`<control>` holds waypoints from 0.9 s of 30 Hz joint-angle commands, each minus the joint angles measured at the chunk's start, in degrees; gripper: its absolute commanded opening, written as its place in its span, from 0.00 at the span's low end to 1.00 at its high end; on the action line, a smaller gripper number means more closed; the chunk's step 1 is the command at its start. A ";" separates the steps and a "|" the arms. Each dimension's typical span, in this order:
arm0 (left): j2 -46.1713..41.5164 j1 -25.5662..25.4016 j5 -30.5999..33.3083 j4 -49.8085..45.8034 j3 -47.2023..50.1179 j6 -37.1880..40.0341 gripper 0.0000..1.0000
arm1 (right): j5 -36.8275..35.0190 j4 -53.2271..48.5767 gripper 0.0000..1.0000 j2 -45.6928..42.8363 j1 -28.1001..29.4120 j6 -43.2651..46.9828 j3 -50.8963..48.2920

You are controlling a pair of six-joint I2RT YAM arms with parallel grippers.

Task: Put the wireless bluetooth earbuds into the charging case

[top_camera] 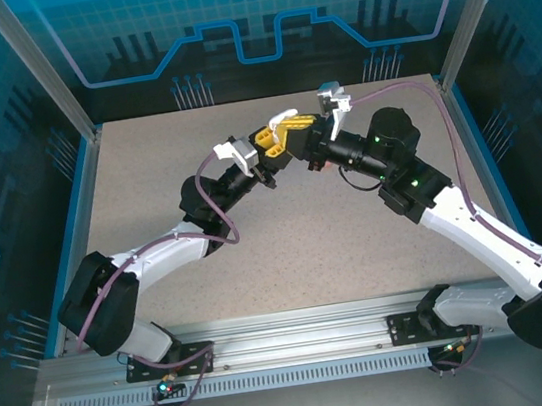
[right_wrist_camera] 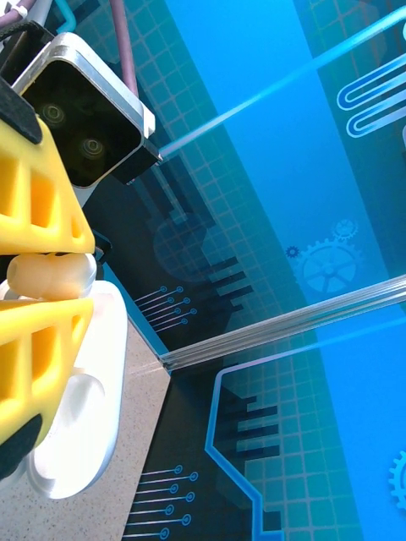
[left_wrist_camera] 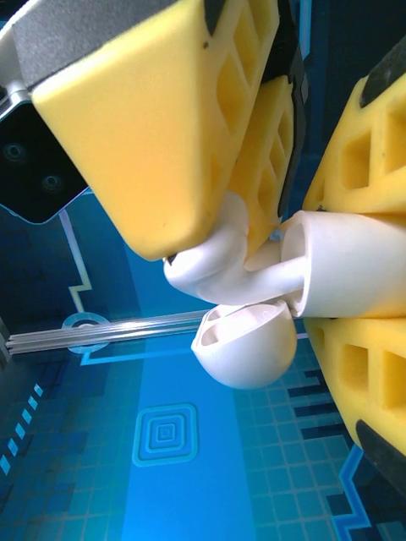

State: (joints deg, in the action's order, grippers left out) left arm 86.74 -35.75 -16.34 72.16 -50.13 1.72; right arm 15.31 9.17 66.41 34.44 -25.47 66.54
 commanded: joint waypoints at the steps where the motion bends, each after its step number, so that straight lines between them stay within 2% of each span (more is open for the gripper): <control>1: -0.53 -0.38 0.27 2.02 -1.75 0.84 0.00 | 0.98 0.86 0.18 0.56 -0.69 0.46 1.31; 20: -1.66 -0.42 2.35 0.47 -1.73 0.76 0.00 | 2.37 -3.77 0.19 -0.70 -1.75 2.62 -0.59; 27: -1.53 -0.44 2.66 -0.24 -1.80 0.31 0.00 | 1.14 -5.03 0.31 -0.58 -1.93 2.28 -0.38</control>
State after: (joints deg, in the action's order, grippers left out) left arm 86.72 -35.75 -14.61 69.71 -50.13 1.67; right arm 16.78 6.20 66.32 33.32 -23.46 66.30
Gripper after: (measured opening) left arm 0.235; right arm 0.300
